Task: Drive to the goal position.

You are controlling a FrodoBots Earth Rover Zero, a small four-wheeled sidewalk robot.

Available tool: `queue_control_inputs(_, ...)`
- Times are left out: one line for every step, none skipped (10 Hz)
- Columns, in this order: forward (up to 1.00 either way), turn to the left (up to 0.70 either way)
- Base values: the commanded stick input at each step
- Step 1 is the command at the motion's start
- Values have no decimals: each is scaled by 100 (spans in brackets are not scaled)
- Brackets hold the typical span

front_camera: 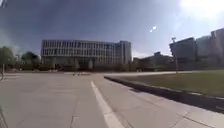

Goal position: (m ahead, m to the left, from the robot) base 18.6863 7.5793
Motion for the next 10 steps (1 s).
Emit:
queue_control_inputs(70,0)
queue_control_inputs(70,0)
queue_control_inputs(70,0)
queue_control_inputs(70,0)
queue_control_inputs(70,0)
queue_control_inputs(70,0)
queue_control_inputs(70,0)
queue_control_inputs(70,0)
queue_control_inputs(70,0)
queue_control_inputs(70,0)
